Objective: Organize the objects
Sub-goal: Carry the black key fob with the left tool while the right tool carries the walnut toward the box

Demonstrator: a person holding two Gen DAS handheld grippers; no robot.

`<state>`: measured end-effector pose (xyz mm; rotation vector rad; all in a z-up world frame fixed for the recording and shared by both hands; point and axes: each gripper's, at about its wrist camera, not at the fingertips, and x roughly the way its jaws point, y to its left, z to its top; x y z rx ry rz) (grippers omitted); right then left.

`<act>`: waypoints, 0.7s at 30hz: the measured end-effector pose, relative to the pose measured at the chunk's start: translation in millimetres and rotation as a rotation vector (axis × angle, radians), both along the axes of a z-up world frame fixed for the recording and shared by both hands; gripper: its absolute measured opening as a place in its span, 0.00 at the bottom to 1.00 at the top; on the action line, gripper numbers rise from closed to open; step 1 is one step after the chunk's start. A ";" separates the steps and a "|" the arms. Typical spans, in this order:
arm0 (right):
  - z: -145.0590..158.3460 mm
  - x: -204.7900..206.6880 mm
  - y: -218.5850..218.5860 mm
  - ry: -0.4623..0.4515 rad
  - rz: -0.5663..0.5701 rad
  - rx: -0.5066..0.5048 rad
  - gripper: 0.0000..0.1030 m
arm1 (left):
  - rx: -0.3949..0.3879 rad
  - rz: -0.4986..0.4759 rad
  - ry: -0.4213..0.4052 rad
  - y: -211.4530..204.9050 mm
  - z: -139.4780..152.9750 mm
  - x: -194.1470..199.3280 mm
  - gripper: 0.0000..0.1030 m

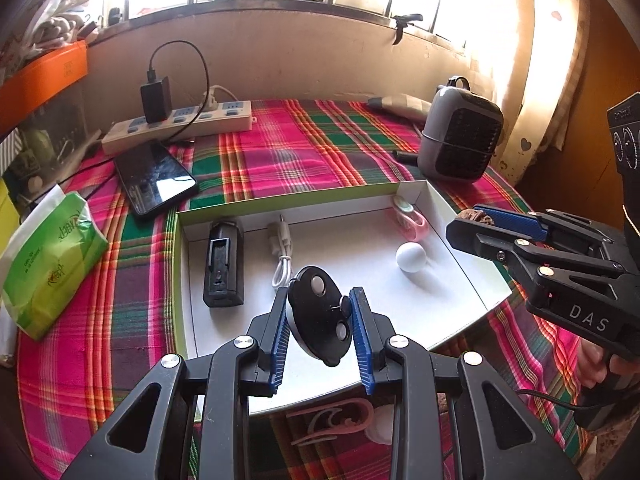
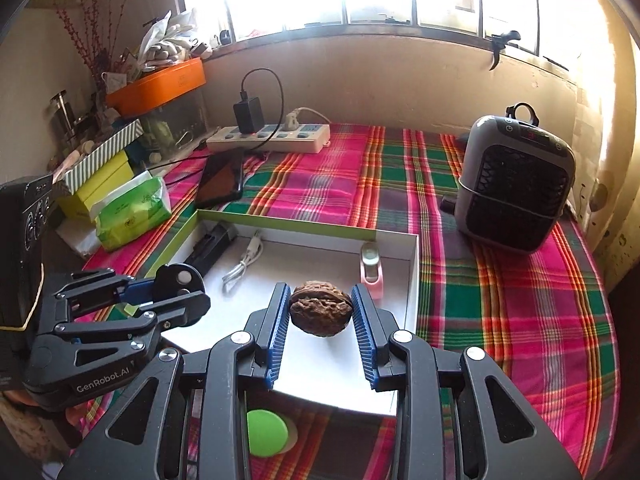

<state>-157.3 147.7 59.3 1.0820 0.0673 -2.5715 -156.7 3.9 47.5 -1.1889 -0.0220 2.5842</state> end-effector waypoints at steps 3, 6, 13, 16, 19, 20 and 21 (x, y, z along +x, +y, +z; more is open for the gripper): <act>-5.4 -10.0 -3.3 -0.018 0.010 0.005 0.32 | -0.003 -0.003 -0.007 1.2 -3.4 -3.9 0.26; -9.1 -19.4 -7.8 -0.029 0.023 0.014 0.32 | -0.005 -0.004 -0.013 1.2 -6.5 -7.5 0.26; -16.7 -43.9 -17.3 -0.053 0.046 0.034 0.32 | -0.013 -0.006 -0.026 0.5 -13.0 -16.1 0.26; -22.8 -52.8 -22.1 -0.065 0.054 0.045 0.32 | -0.017 -0.008 -0.035 1.4 -16.6 -18.9 0.26; -29.1 -60.3 -24.3 -0.081 0.057 0.058 0.32 | -0.014 -0.002 -0.037 -0.1 -17.8 -21.2 0.26; -30.9 -62.7 -24.3 -0.086 0.058 0.058 0.32 | -0.015 -0.001 -0.038 -0.5 -18.2 -22.0 0.26; -32.6 -64.9 -23.9 -0.091 0.058 0.056 0.32 | -0.019 -0.003 -0.038 -0.3 -18.7 -22.6 0.26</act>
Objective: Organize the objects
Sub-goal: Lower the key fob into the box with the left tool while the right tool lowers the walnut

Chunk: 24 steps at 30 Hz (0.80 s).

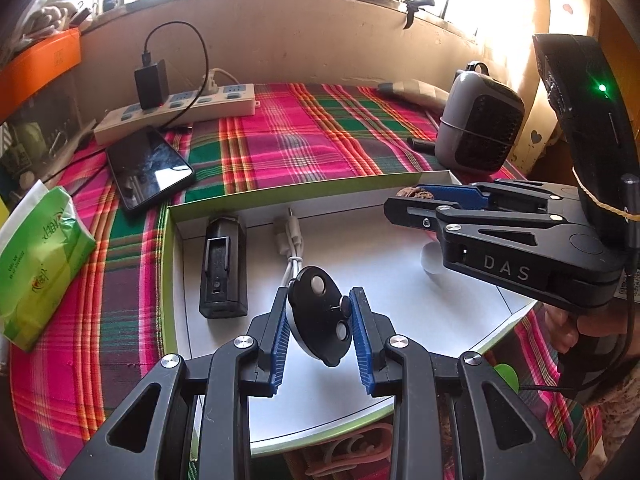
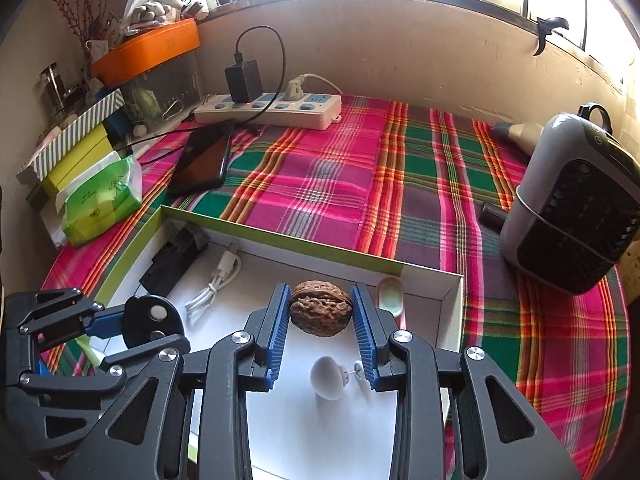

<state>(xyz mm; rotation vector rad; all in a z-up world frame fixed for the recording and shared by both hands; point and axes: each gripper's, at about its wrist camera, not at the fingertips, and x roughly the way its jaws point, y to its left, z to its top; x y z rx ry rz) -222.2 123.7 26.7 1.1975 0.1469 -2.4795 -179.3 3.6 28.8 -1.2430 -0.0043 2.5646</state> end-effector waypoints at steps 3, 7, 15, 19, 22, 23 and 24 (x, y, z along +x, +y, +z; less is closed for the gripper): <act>-3.6 -5.2 -1.4 -0.008 0.000 0.003 0.32 | -0.006 -0.003 -0.004 0.8 -2.2 -1.6 0.26; -7.8 -9.2 -4.0 -0.016 0.006 0.010 0.32 | -0.008 -0.002 -0.011 1.4 -5.5 -3.4 0.26; -11.2 -15.0 -7.8 -0.024 0.012 0.016 0.32 | -0.013 -0.003 -0.018 1.8 -8.7 -5.9 0.26; -13.1 -16.1 -9.1 -0.029 0.016 0.021 0.32 | -0.018 -0.002 -0.024 2.4 -11.3 -7.4 0.26; -13.2 -16.5 -9.6 -0.028 0.014 0.026 0.32 | -0.014 0.002 -0.029 2.6 -12.1 -8.1 0.26; -13.4 -17.0 -9.5 -0.029 0.011 0.027 0.32 | -0.015 0.002 -0.032 3.0 -12.5 -8.5 0.26; -14.0 -17.8 -9.5 -0.033 0.009 0.028 0.32 | -0.018 0.002 -0.033 3.6 -12.9 -8.8 0.26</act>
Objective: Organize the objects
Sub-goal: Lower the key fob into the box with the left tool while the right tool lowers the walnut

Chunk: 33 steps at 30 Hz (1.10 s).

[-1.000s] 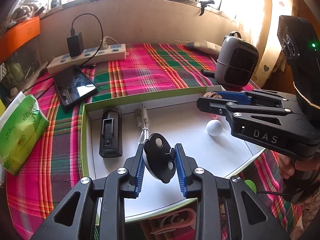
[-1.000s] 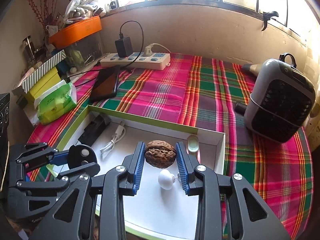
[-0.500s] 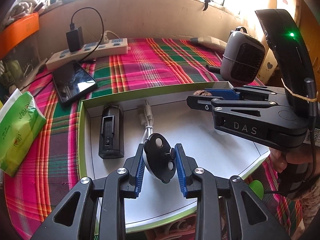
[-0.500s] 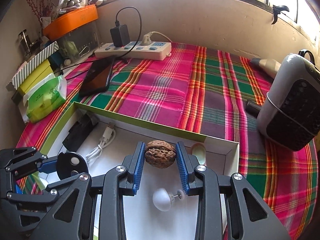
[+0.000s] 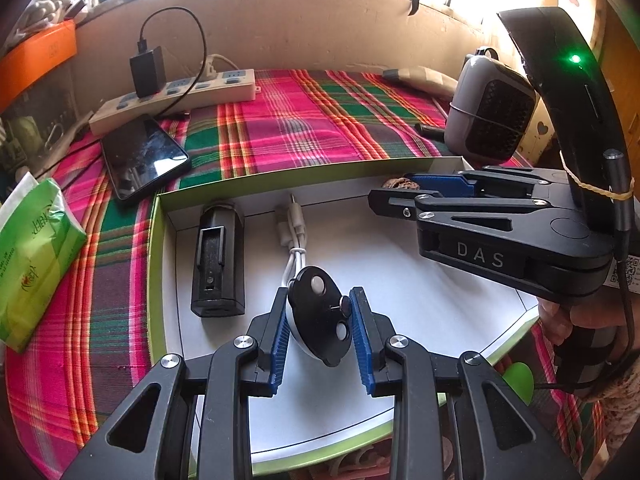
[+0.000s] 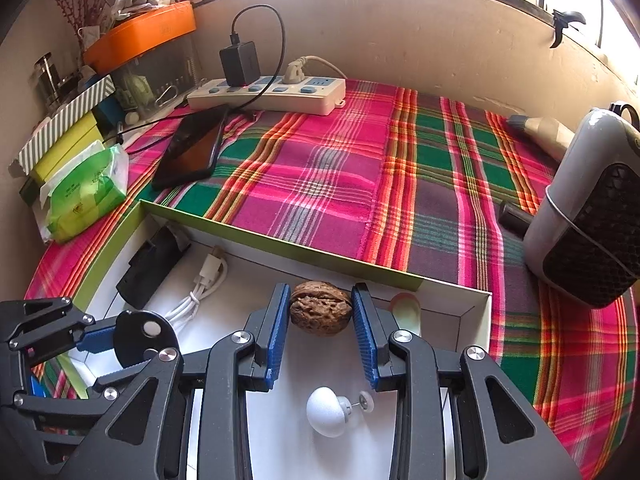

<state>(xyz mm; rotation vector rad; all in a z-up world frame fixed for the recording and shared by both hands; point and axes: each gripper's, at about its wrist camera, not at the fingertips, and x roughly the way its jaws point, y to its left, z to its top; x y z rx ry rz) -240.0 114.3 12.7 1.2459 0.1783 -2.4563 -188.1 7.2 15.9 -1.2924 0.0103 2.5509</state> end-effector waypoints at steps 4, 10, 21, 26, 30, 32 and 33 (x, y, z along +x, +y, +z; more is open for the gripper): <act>-1.9 -0.7 -1.9 -0.009 -0.003 0.015 0.32 | -0.001 0.004 -0.005 0.5 -1.4 -0.9 0.26; -3.5 -1.0 -1.9 -0.016 -0.008 0.021 0.32 | -0.006 0.011 -0.005 -0.7 -1.8 -2.3 0.26; -4.6 -1.2 -3.8 -0.019 -0.017 0.043 0.32 | -0.006 0.022 -0.007 -2.7 -2.0 -5.3 0.26; -4.7 -1.0 -4.2 -0.019 -0.018 0.047 0.32 | -0.008 0.025 -0.006 -2.7 -2.4 -6.0 0.27; -4.4 -1.3 -4.7 -0.017 -0.019 0.049 0.32 | 0.001 0.033 -0.010 -3.7 -2.4 -6.0 0.27; -4.0 -1.0 -3.9 -0.014 -0.023 0.046 0.38 | 0.008 0.038 -0.012 -4.8 -2.2 -6.3 0.28; -3.6 -1.3 -3.4 -0.015 -0.026 0.040 0.42 | 0.007 0.042 -0.011 -4.8 -2.1 -6.1 0.30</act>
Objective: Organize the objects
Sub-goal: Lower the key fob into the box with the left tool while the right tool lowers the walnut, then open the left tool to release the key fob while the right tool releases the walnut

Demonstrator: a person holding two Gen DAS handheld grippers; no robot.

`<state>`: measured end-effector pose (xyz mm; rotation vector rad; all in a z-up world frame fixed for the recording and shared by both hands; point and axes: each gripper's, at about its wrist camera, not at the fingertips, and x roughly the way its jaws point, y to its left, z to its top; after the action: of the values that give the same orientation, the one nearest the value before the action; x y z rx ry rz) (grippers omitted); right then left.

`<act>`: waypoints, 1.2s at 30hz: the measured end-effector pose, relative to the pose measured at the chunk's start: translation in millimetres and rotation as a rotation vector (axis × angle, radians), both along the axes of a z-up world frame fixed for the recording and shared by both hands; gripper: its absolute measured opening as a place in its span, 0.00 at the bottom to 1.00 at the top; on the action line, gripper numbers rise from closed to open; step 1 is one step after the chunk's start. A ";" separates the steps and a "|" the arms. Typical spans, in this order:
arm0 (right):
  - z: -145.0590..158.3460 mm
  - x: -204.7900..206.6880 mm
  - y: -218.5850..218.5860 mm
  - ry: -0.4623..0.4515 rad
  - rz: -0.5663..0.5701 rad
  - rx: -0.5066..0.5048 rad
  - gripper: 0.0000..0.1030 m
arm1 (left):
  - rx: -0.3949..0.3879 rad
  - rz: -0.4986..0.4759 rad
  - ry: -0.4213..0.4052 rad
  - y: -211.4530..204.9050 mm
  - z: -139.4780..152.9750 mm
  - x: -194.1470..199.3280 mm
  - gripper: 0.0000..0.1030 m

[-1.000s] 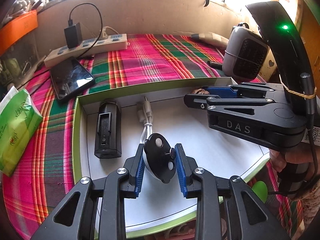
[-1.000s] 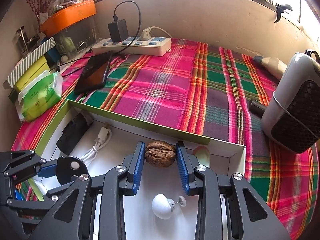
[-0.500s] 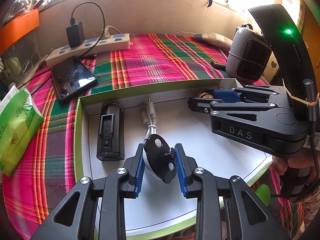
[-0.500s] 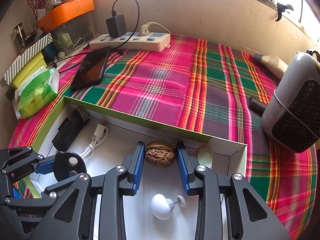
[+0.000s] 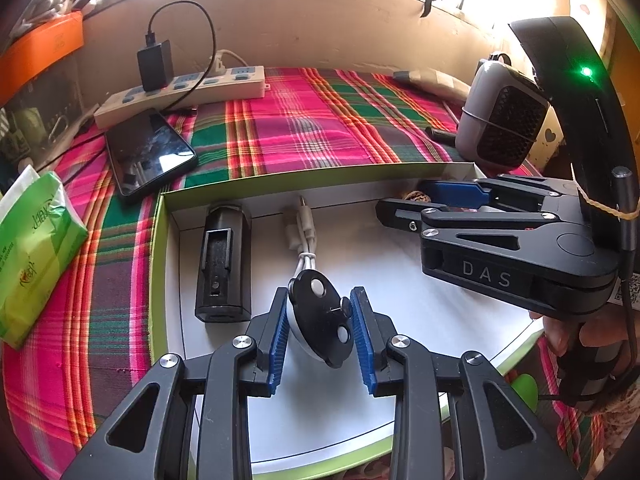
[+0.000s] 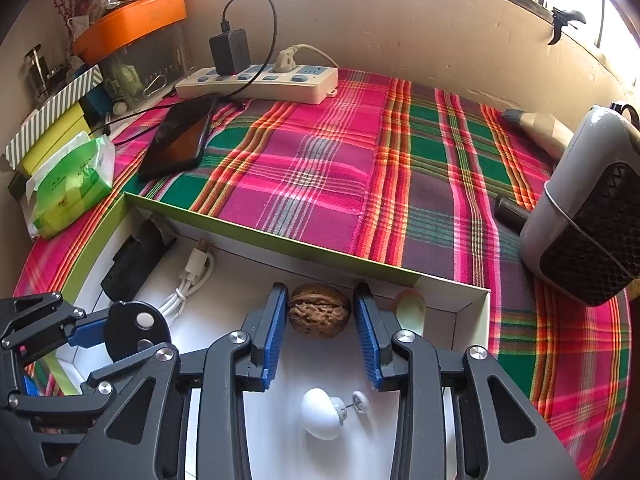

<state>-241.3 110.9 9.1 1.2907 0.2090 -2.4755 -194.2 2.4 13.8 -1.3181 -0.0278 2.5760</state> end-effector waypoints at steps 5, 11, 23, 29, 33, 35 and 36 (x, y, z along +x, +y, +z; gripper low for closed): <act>0.7 0.0 -0.1 0.004 -0.006 -0.003 0.44 | -0.005 -0.002 0.000 1.3 0.1 0.6 0.33; 5.8 2.7 0.6 0.021 -0.012 -0.012 0.44 | -0.001 0.003 0.004 1.0 1.4 2.0 0.35; 19.4 17.7 1.0 0.057 -0.013 -0.031 0.44 | 0.006 0.013 0.032 -2.1 14.3 13.8 0.36; 29.1 30.5 5.2 0.079 -0.021 -0.050 0.44 | 0.002 0.011 0.050 -1.9 21.7 23.8 0.36; 32.3 38.9 5.0 0.084 -0.023 -0.055 0.44 | -0.003 0.016 0.053 -2.0 24.0 30.0 0.36; 33.3 43.1 5.4 0.088 -0.026 -0.059 0.44 | -0.002 0.020 0.059 -2.8 25.9 33.4 0.36; 33.9 45.4 6.2 0.089 -0.027 -0.063 0.44 | -0.002 0.020 0.061 -3.5 27.0 35.4 0.36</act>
<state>-195.9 117.0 43.1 1.1671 0.1352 -2.5437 -158.8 -1.0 40.7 -1.2453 -0.0282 2.6321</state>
